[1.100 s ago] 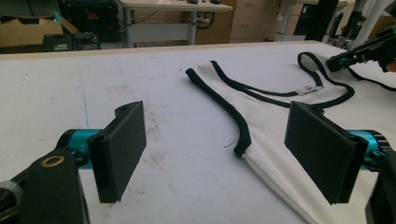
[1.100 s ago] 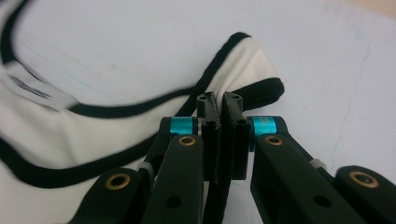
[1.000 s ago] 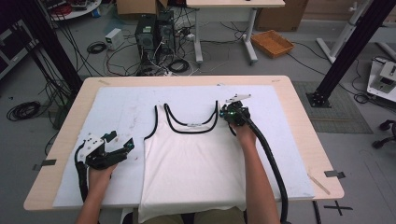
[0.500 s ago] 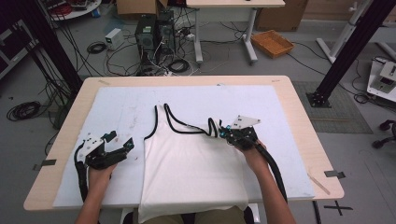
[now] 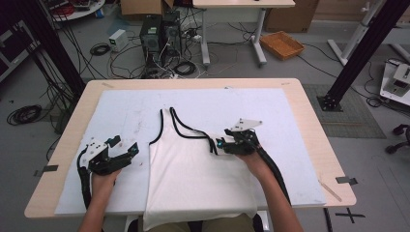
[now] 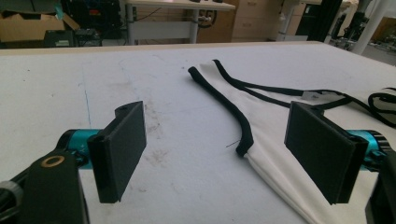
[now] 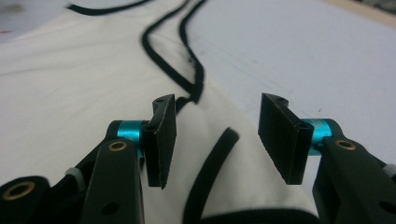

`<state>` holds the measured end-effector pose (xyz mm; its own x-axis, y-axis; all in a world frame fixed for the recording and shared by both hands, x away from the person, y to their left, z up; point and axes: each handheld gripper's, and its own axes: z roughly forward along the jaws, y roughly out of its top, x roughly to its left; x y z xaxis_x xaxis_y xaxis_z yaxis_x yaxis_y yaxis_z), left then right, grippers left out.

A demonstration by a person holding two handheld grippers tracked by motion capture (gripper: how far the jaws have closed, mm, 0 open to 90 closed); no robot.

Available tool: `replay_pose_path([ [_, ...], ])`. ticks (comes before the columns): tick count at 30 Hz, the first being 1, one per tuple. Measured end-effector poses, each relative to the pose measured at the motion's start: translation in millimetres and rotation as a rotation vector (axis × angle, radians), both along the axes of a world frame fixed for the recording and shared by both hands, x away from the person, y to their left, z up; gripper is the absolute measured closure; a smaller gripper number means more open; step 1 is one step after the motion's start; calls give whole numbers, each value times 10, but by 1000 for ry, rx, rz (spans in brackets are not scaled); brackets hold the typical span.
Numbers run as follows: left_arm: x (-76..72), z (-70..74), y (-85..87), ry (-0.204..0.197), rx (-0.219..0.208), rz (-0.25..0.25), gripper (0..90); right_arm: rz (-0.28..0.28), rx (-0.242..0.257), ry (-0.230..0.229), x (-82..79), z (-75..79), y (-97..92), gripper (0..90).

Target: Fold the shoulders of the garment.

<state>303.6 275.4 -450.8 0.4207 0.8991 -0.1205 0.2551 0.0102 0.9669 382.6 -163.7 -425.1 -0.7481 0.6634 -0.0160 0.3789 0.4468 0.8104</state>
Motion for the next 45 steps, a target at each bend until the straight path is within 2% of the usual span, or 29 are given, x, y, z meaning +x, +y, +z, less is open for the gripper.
replay_pose_path([
  [2, -2, 0, 0, -1, 1, -1, 208, 7, -47, 55, 142, -53, 68, 524],
  [3, -2, 0, 0, -3, 4, -4, 207, 32, -67, 84, 189, -73, 92, 685],
  [4, -2, 0, 0, -3, 4, -4, 208, 56, -77, 103, 202, -80, 105, 797],
  [5, -3, 0, -1, -4, 4, -6, 208, 74, -77, 102, 191, -70, 100, 859],
  [6, -3, 0, -1, -4, 4, -6, 207, 80, -80, 89, 155, -45, 91, 869],
  [7, -4, 0, -4, -4, 5, -5, 208, 107, -92, 51, 109, -19, 75, 875],
  [8, -4, 0, -4, -4, 5, -5, 208, 107, -92, 51, 109, -19, 75, 875],
  [9, -5, 1, -8, -3, 7, 5, 210, 132, -91, 3, -11, 42, 32, 876],
  [10, -5, 1, -8, -3, 7, 5, 212, 132, -91, 3, -11, 42, 32, 876],
  [11, -7, 3, -6, -2, 5, 3, 213, 155, -69, -39, -135, 90, -43, 875],
  [12, -7, 3, -6, -2, 5, 3, 213, 166, -55, -54, -194, 98, -81, 874],
  [16, -9, 8, 11, 7, -15, 14, 213, 217, -59, -98, -392, 46, -222, 870],
  [20, -14, 55, -7, -16, -36, 1, 213, 248, -66, -104, -508, -23, -340, 863],
  [21, -15, 76, -19, -20, -37, -4, 213, 267, -60, -92, -536, -39, -375, 851],
  [24, -23, 125, -40, -40, -37, -19, 213, 305, -14, -18, -595, -48, -467, 723],
  [25, -22, 141, -44, -42, -44, -24, 213, 297, 7, -30, -627, -29, -498, 707],
  [26, -8, 176, -55, -45, -76, -40, 213, 266, 78, -59, -651, 42, -531, 657],
  [29, 18, 213, -77, -47, -74, -49, 213, 230, 109, -72, -636, 99, -480, 633],
  [31, 63, 233, -114, -35, -58, -60, 213, 239, 88, -59, -614, 63, -337, 634],
  [32, 132, 247, -151, -12, -38, -67, 213, 252, 27, -11, -583, -40, -192, 702],
  [33, 132, 247, -151, -12, -38, -67, 213, 252, 27, -11, -583, -40, -192, 702],
  [34, 206, 258, -184, 6, -27, -75, 213, 268, -61, 41, -550, -136, -140, 798],
  [35, 244, 263, -202, 16, -23, -82, 213, 279, -81, 66, -541, -169, -150, 820],
  [37, 280, 268, -218, 28, -14, -87, 213, 301, -104, 89, -557, -212, -195, 836],
  [38, 320, 272, -234, 40, -6, -96, 213, 310, -99, 85, -569, -214, -225, 846],
  [40, 451, 299, -296, 74, 14, -108, 213, 332, -129, 66, -585, -199, -274, 853],
  [42, 503, 316, -320, 82, 19, -117, 213, 336, -129, 69, -588, -197, -291, 851],
  [44, 621, 360, -376, 96, 25, -134, 213, 352, -118, 79, -586, -191, -310, 821],
  [45, 685, 384, -406, 106, 23, -145, 214, 350, -100, 81, -579, -180, -325, 710],
])
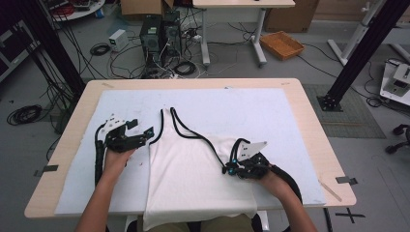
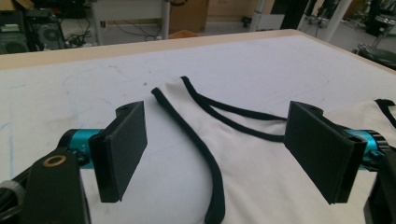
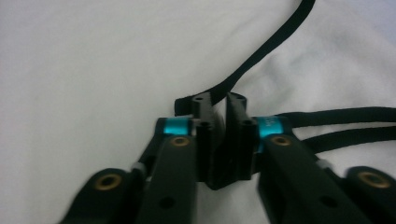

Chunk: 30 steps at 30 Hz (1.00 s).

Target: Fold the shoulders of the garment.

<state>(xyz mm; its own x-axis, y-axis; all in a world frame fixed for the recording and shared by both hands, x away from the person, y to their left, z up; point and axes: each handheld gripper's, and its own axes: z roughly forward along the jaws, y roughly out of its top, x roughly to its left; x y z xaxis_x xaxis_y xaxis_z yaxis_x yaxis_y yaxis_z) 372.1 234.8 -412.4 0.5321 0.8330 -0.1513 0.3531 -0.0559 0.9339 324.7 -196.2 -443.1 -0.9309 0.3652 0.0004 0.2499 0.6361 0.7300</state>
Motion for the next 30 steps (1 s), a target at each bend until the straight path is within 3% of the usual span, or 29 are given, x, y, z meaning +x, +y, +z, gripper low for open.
replay_pose_path([
  [1, 146, 37, -58, 22, -5, -32, 216, -63, 88, 9, 23, 56, -53, 477],
  [2, 146, 37, -58, 22, -5, -32, 230, -63, 88, 9, 23, 56, -53, 477],
  [3, 224, 51, -90, 41, -3, -43, 231, -129, 160, -24, 38, 127, -140, 356],
  [4, 307, 58, -127, 56, 2, -47, 231, -129, 160, -24, 38, 127, -140, 356],
  [6, 473, 62, -193, 83, 28, -52, 231, -207, 211, -60, 47, 164, -269, 292],
  [7, 642, 28, -252, 120, 44, -50, 231, -224, 215, -69, 54, 154, -305, 282],
  [8, 642, 28, -252, 120, 44, -50, 231, -224, 215, -69, 54, 154, -305, 282],
  [9, 798, -37, -293, 166, 73, -25, 232, -264, 214, -67, 75, 130, -361, 257],
  [11, 858, -78, -310, 183, 82, -16, 252, -286, 215, -57, 96, 116, -397, 257],
  [13, 996, -179, -372, 225, 137, -7, 269, -292, 214, -61, 106, 115, -413, 257],
  [14, 996, -179, -372, 225, 137, -7, 270, -292, 214, -61, 106, 115, -413, 257],
  [16, 1053, -211, -430, 238, 206, -3, 286, -300, 217, -64, 109, 113, -418, 257],
  [18, 1087, -244, -467, 238, 246, 16, 312, -300, 215, -68, 102, 108, -423, 257],
  [22, 1125, -329, -539, 282, 295, 11, 424, -306, 215, -66, 73, 102, -445, 256],
  [24, 1122, -348, -566, 278, 317, 19, 445, -311, 218, -64, 67, 98, -461, 254],
  [25, 1109, -334, -568, 274, 315, 5, 533, -322, 222, -63, 66, 97, -480, 254],
  [26, 1109, -334, -568, 274, 315, 5, 678, -322, 222, -63, 66, 97, -480, 254],
  [27, 1084, -326, -600, 249, 351, -42, 773, -331, 229, -58, 59, 101, -499, 254],
  [30, 1054, -314, -637, 230, 376, -47, 845, -343, 238, -63, 52, 105, -526, 254],
])
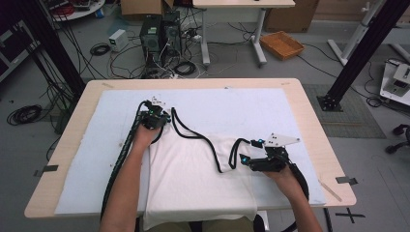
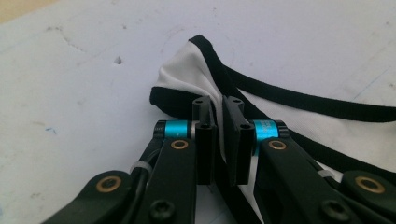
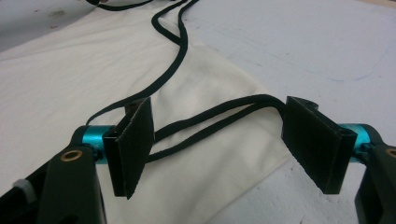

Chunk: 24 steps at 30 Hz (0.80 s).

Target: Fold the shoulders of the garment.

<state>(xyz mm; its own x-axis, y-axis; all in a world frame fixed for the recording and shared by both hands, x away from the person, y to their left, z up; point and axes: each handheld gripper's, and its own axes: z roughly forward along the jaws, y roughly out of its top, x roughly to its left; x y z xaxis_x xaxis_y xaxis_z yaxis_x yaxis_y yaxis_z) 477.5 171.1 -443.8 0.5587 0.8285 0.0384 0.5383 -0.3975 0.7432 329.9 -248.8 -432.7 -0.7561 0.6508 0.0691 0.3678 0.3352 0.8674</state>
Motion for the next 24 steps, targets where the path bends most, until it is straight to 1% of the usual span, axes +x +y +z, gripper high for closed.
replay_pose_path([
  [2, -28, 21, 22, -5, -45, -2, 851, -6, 8, 2, -5, 0, -20, 254],
  [3, -50, 35, 40, -14, -80, 0, 854, -9, 12, 2, -8, 2, -31, 254],
  [4, -50, 35, 40, -14, -80, 0, 854, -9, 12, 2, -8, 2, -31, 254],
  [5, -107, 74, 92, -36, -153, 3, 854, -13, 22, 2, -18, 8, -48, 254],
  [6, -148, 89, 119, -51, -196, -1, 854, -14, 25, -3, -22, 9, -54, 254],
  [7, -195, 101, 141, -62, -236, -10, 854, -15, 27, 2, -31, 12, -60, 254],
  [9, -304, 113, 173, -87, -294, -48, 854, -17, 29, -2, -40, 12, -66, 254],
  [10, -304, 113, 173, -87, -294, -48, 854, -15, 30, 1, -46, 12, -67, 254],
  [11, -431, 130, 215, -115, -337, -79, 854, -16, 26, -2, -50, 11, -68, 254],
  [12, -495, 135, 233, -130, -368, -90, 853, -14, 26, -5, -53, 7, -67, 254],
  [13, -559, 139, 252, -140, -395, -103, 854, -14, 23, 2, -61, 7, -67, 254],
  [14, -559, 139, 252, -140, -395, -103, 853, -14, 22, 3, -68, 6, -69, 254],
  [16, -696, 142, 275, -155, -410, -134, 853, -13, 23, 6, -77, 7, -68, 254],
  [17, -764, 139, 282, -164, -404, -149, 853, -13, 23, 4, -85, 10, -68, 254],
  [20, -956, 114, 303, -180, -406, -193, 852, -11, 33, -1, -96, 17, -66, 254],
  [22, -1066, 93, 311, -184, -405, -213, 852, -15, 38, 3, -100, 17, -66, 254],
  [23, -1115, 79, 316, -184, -399, -221, 851, -16, 40, 6, -101, 17, -63, 254],
  [24, -1115, 79, 316, -184, -399, -221, 851, -16, 40, 6, -101, 17, -63, 254],
])
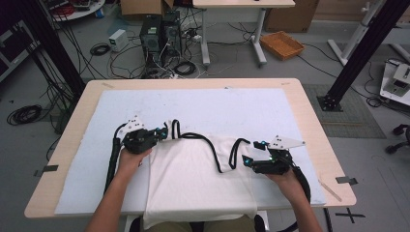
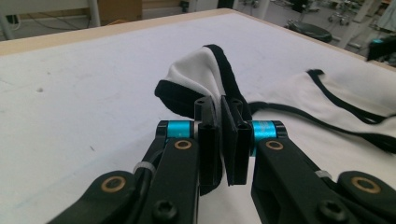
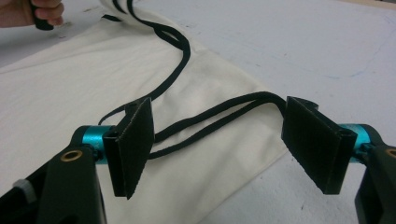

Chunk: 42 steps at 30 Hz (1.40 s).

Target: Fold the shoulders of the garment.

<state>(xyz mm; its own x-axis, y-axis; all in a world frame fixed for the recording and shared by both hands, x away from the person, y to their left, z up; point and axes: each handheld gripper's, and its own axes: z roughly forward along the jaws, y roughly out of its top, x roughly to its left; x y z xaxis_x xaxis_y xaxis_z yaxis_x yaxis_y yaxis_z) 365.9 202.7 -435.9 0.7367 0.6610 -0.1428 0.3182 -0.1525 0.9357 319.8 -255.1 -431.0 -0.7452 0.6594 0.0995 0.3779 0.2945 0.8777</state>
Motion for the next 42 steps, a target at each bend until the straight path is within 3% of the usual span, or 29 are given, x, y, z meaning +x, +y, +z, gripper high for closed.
replay_pose_path([
  [1, -106, -54, 17, 10, 14, -7, 848, -1, 0, 1, 4, -5, 12, 254],
  [4, -192, -98, 54, 42, 13, -22, 798, -2, -4, 5, 3, -9, 29, 254],
  [6, -260, -88, 94, 51, 9, -15, 668, -2, -11, 4, 6, -14, 32, 254],
  [8, -318, -64, 147, 60, 1, 26, 495, -6, -11, 6, 9, -19, 36, 254],
  [9, -342, -51, 179, 55, 4, 38, 469, -8, -12, 6, 11, -20, 37, 254],
  [12, -381, -5, 199, 29, -4, 55, 468, -7, -19, 7, 15, -29, 47, 254],
  [15, -408, 43, 84, 28, -12, 1, 468, 1, -25, 10, 9, -35, 74, 254],
  [20, -561, 3, -178, 39, 110, -113, 469, 34, -49, 13, -30, -38, 156, 258],
  [21, -561, 3, -178, 39, 110, -113, 470, 34, -49, 13, -30, -38, 156, 258],
  [22, -625, -26, -249, 37, 167, -146, 470, 46, -56, 10, -38, -41, 184, 267],
  [23, -625, -26, -249, 37, 167, -146, 471, 46, -56, 10, -38, -41, 184, 267],
  [24, -672, -40, -318, 37, 245, -177, 471, 78, -78, 5, -63, -36, 248, 348],
  [25, -687, -64, -360, 51, 297, -173, 475, 191, -122, 3, -124, -32, 414, 465],
  [26, -685, -87, -371, 56, 317, -173, 502, 214, -139, 0, -145, -38, 467, 487],
  [28, -682, -127, -382, 74, 366, -159, 691, 265, -203, -22, -186, -72, 604, 559],
  [29, -682, -127, -382, 74, 366, -159, 765, 268, -245, -37, -198, -95, 658, 591],
  [30, -682, -134, -369, 78, 365, -161, 836, 263, -285, -47, -199, -116, 693, 690],
  [31, -682, -134, -369, 78, 365, -161, 848, 259, -311, -52, -194, -127, 702, 782],
  [32, -683, -124, -350, 83, 343, -163, 848, 259, -311, -52, -194, -127, 702, 782],
  [33, -700, -90, -269, 89, 275, -173, 857, 237, -317, -73, -197, -107, 658, 838],
  [34, -700, -90, -269, 89, 275, -173, 857, 225, -298, -87, -211, -78, 612, 838],
  [35, -737, -47, -164, 91, 208, -172, 858, 209, -274, -92, -233, -44, 562, 843],
  [36, -760, -28, -113, 90, 176, -172, 859, 196, -246, -91, -257, -13, 510, 844],
  [38, -782, -10, -60, 88, 151, -178, 859, 190, -220, -89, -285, 8, 463, 844],
  [39, -827, 13, 29, 84, 109, -185, 858, 176, -195, -97, -345, 36, 388, 843],
  [42, -860, 16, 86, 87, 88, -192, 858, 177, -170, -97, -403, 56, 337, 843],
])
